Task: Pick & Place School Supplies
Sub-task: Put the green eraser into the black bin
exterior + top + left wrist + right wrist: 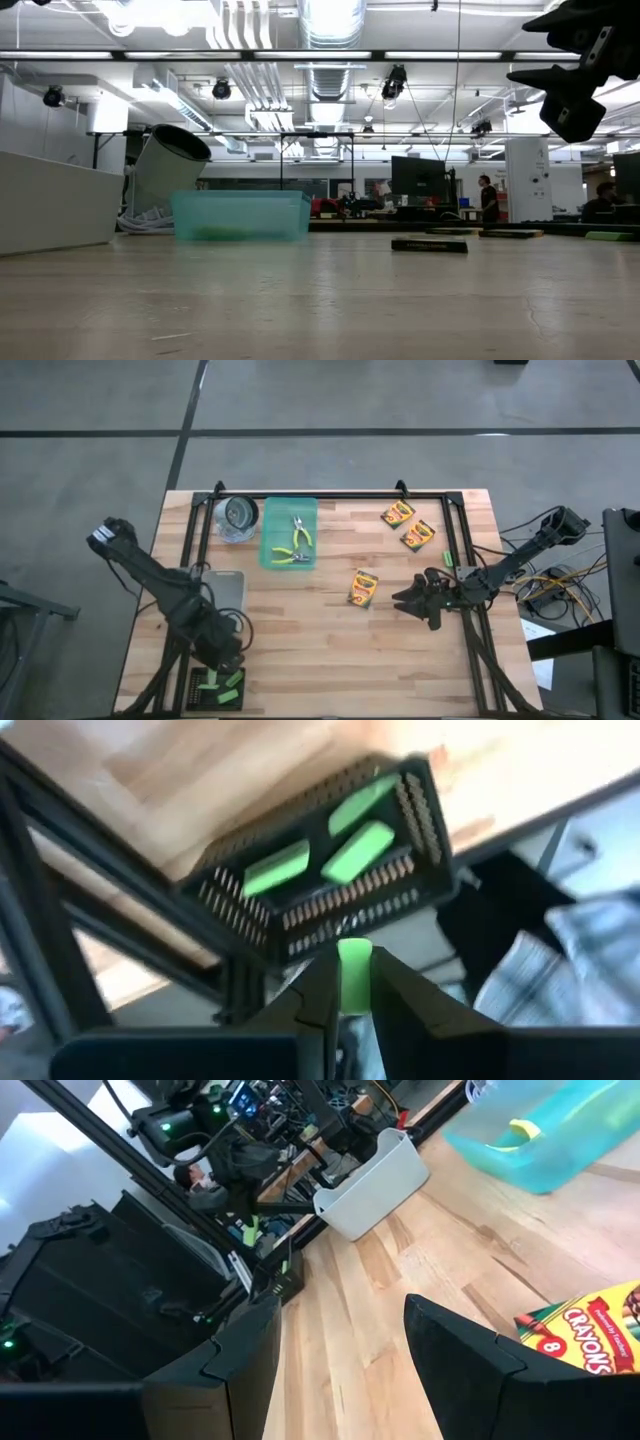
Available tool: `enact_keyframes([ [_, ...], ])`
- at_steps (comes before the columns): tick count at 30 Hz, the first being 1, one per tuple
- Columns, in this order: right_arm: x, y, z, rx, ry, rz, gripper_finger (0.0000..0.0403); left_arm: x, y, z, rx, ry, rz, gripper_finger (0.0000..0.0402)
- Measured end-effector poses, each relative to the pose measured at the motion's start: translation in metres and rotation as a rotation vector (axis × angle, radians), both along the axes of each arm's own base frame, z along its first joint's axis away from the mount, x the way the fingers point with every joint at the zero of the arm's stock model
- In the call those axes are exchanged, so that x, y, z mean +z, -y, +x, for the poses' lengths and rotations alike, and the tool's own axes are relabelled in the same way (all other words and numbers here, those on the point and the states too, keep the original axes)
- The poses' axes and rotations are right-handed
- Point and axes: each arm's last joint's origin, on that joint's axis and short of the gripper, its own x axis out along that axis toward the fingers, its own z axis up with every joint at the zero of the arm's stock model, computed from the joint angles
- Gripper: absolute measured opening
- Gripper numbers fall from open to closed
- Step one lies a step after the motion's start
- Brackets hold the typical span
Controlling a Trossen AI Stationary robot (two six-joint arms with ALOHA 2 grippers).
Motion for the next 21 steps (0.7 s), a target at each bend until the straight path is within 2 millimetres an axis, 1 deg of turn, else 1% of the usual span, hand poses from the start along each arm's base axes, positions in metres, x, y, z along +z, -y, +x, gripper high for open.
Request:
enact_keyframes([
  [5, 0.000, 0.000, 0.000, 0.000, -0.003, -0.007, 0.0206, -0.009, 0.011, 0.002, 0.071, 0.049, 0.110, 0.0049],
  [7, 0.000, 0.000, 0.000, 0.001, -0.003, -0.011, 0.0206, -0.014, 0.015, 0.005, 0.078, 0.044, 0.120, 0.0049],
  [13, -0.001, 0.000, 0.000, 0.001, -0.008, -0.015, 0.0206, -0.027, 0.029, 0.008, 0.034, -0.019, 0.104, 0.0049],
  [21, -0.001, 0.000, 0.000, 0.004, -0.009, -0.034, 0.0206, -0.041, 0.036, 0.012, -0.069, -0.016, 0.137, 0.0057],
])
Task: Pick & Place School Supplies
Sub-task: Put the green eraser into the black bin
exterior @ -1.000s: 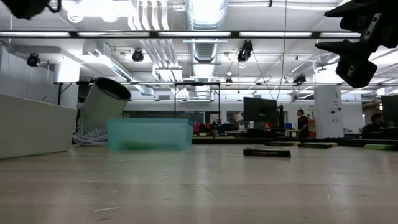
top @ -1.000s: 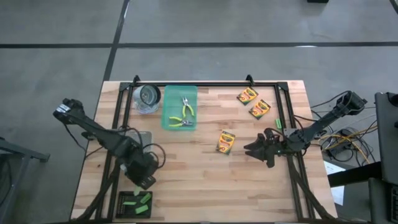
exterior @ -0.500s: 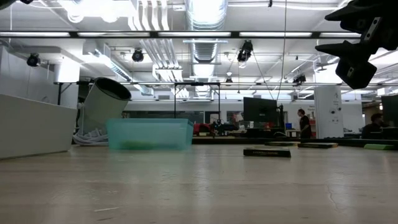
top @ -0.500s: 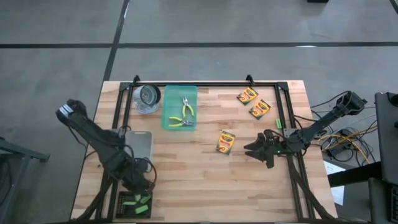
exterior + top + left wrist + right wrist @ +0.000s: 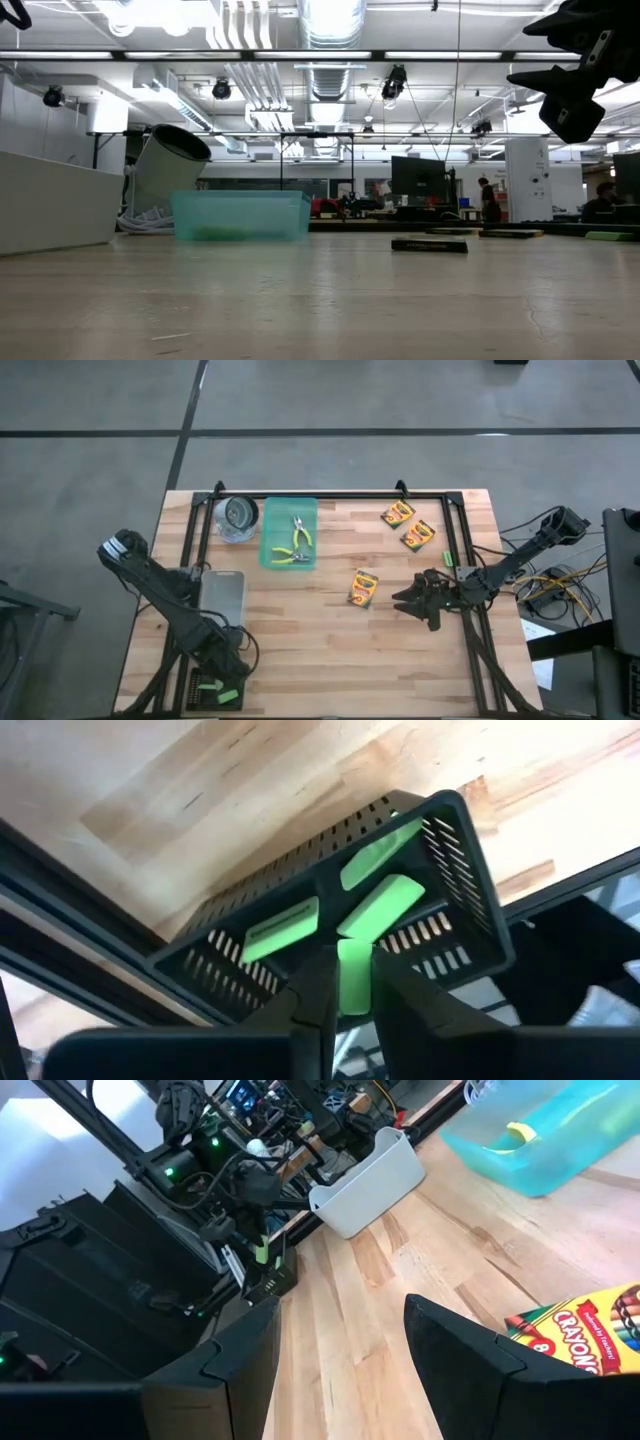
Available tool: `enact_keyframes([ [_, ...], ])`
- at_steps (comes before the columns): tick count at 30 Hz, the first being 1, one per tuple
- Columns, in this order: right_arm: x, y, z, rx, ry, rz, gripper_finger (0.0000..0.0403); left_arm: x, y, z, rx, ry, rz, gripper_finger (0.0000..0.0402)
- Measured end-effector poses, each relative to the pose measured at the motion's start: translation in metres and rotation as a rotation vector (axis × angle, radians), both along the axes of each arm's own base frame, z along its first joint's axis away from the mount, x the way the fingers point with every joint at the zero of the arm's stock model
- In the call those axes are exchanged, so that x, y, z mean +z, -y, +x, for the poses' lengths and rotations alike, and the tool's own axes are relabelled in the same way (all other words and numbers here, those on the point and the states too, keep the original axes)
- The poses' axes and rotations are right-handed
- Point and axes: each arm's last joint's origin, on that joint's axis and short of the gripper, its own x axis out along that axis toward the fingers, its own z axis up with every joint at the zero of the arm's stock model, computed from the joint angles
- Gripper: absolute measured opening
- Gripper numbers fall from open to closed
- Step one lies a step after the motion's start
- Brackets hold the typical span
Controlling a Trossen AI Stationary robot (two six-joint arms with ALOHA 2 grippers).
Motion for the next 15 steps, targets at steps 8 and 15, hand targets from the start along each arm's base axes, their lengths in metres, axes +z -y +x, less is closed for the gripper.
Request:
enact_keyframes([
  [8, -0.002, 0.000, 0.000, 0.000, -0.015, -0.008, 0.0206, -0.015, 0.006, 0.004, -0.017, -0.049, 0.033, 0.0061],
  [15, -0.003, 0.000, 0.000, 0.001, -0.023, -0.014, 0.0206, -0.025, 0.011, 0.005, -0.041, -0.142, -0.005, 0.0062],
])
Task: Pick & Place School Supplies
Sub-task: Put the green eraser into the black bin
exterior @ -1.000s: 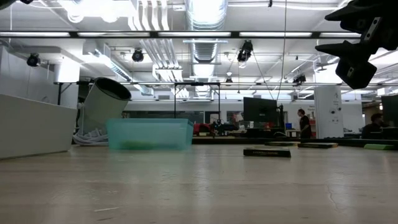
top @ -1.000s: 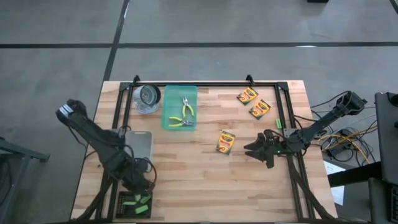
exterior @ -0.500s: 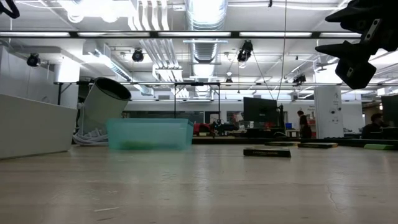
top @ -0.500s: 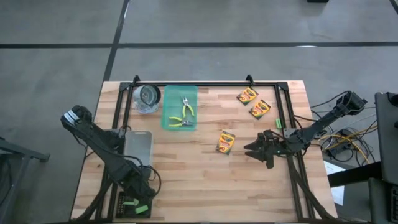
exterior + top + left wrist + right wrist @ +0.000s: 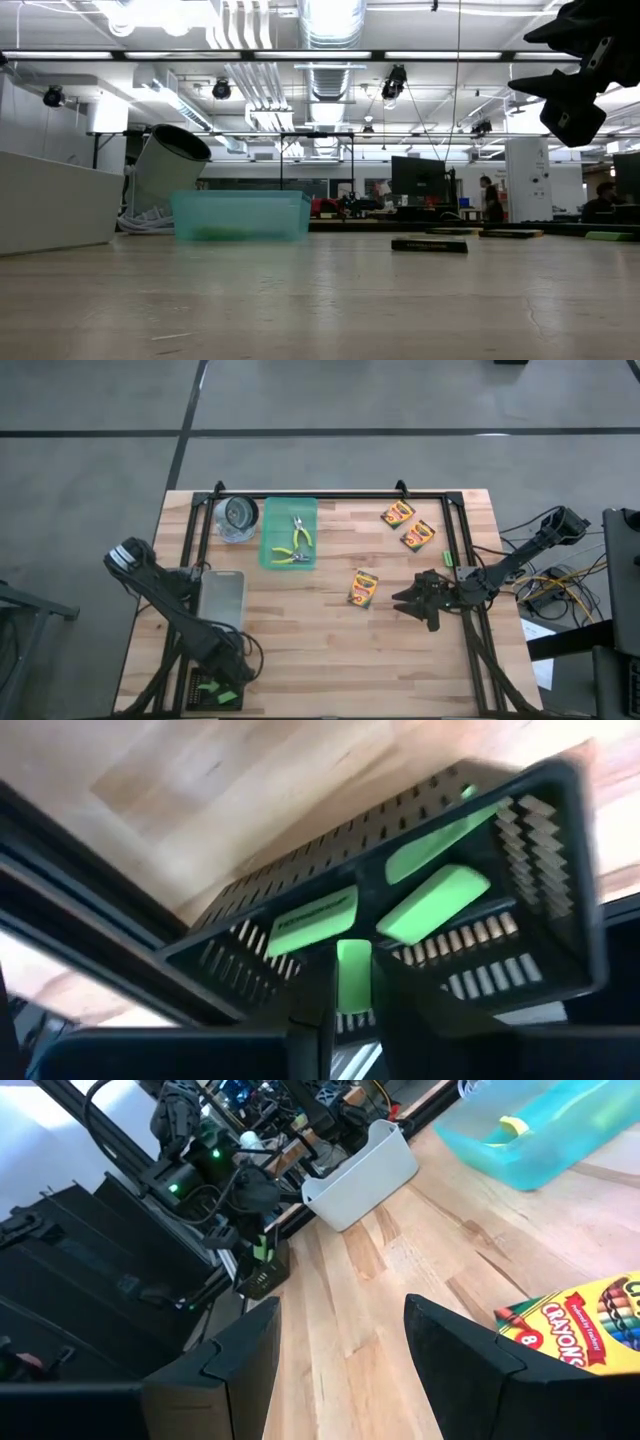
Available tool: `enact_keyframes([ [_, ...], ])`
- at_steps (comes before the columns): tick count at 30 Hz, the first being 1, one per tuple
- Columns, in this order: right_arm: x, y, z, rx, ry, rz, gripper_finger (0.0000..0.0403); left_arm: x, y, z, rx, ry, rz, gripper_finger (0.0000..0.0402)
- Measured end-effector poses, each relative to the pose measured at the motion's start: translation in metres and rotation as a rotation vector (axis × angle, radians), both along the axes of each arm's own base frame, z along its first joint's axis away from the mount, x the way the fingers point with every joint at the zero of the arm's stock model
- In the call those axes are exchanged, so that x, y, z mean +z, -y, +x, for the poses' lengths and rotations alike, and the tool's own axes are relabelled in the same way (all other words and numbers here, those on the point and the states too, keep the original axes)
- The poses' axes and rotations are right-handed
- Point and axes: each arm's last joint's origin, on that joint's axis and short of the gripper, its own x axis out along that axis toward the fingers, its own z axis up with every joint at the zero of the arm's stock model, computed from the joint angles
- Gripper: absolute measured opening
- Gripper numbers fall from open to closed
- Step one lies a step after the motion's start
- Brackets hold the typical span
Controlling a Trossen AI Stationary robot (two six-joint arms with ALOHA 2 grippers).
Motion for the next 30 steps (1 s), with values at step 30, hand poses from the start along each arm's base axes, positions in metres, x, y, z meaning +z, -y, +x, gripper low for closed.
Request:
enact_keyframes([
  [30, -0.003, 0.000, 0.000, -0.004, -0.024, 0.021, 0.0206, 0.006, 0.013, 0.015, 0.016, 0.142, -0.186, 0.0174],
])
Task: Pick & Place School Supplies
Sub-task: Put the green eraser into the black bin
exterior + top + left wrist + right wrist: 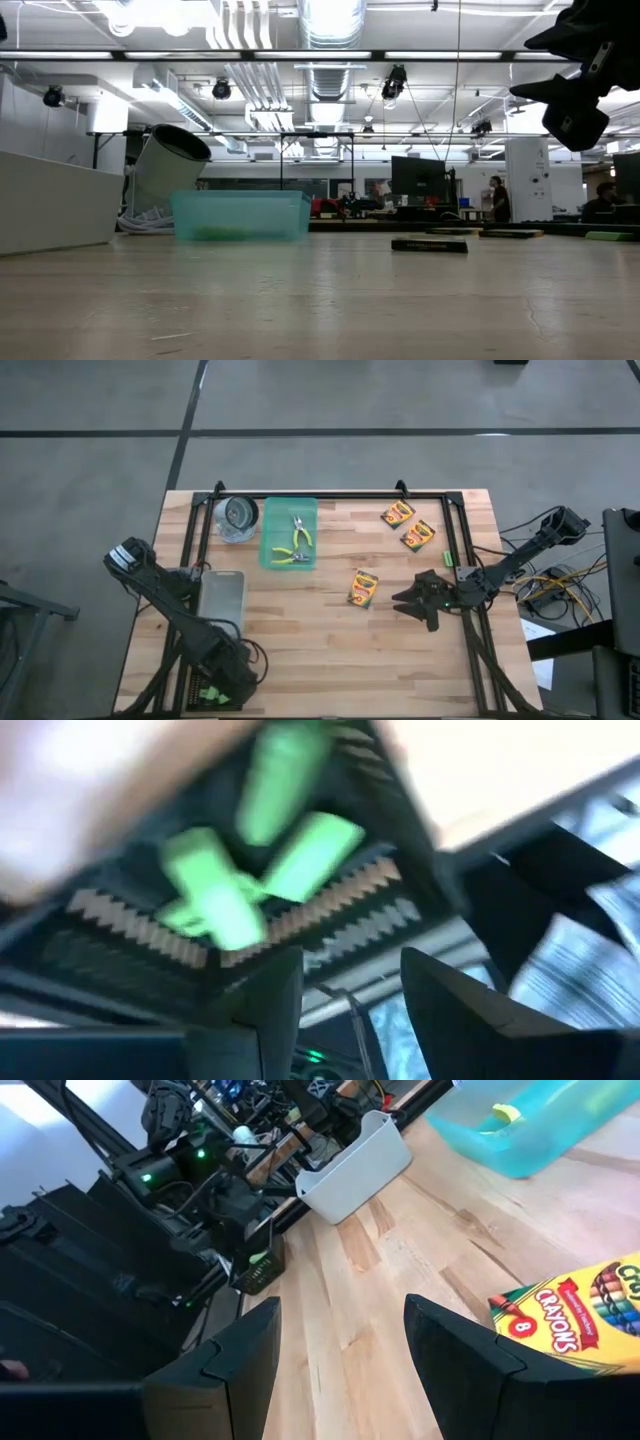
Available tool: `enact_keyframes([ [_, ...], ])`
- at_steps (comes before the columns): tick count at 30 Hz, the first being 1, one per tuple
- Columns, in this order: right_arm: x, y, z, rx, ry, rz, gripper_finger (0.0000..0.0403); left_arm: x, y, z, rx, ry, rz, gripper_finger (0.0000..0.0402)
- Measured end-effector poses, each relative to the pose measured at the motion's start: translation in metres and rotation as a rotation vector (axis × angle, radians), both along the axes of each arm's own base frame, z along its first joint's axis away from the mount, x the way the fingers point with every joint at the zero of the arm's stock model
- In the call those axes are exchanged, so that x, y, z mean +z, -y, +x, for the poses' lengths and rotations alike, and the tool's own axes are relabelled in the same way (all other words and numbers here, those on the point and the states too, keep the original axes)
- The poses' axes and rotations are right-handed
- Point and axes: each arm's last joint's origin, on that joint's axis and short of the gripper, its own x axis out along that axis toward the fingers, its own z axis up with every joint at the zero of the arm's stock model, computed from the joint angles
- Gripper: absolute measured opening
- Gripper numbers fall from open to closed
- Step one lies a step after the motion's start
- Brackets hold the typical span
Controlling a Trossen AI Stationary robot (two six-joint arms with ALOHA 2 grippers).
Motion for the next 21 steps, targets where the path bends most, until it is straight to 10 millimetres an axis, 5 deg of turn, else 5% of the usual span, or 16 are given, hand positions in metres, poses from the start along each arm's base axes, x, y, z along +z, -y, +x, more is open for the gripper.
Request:
enact_keyframes([
  [4, 0.000, 0.000, 0.000, -0.008, -0.002, 0.048, 0.0206, 0.006, 0.005, 0.012, -0.032, 0.174, -0.069, 0.0174],
  [9, 0.001, 0.000, 0.000, -0.015, -0.001, 0.080, 0.0206, 0.021, -0.003, 0.042, -0.041, 0.650, 0.015, 0.0172],
  [12, 0.007, -0.001, 0.002, -0.021, 0.026, 0.151, 0.0206, 0.030, -0.019, 0.053, -0.095, 0.840, 0.144, 0.0172],
  [21, 0.013, -0.002, 0.003, -0.039, 0.039, 0.300, 0.0206, 0.041, -0.078, 0.086, -0.172, 1.058, 0.507, 0.0172],
])
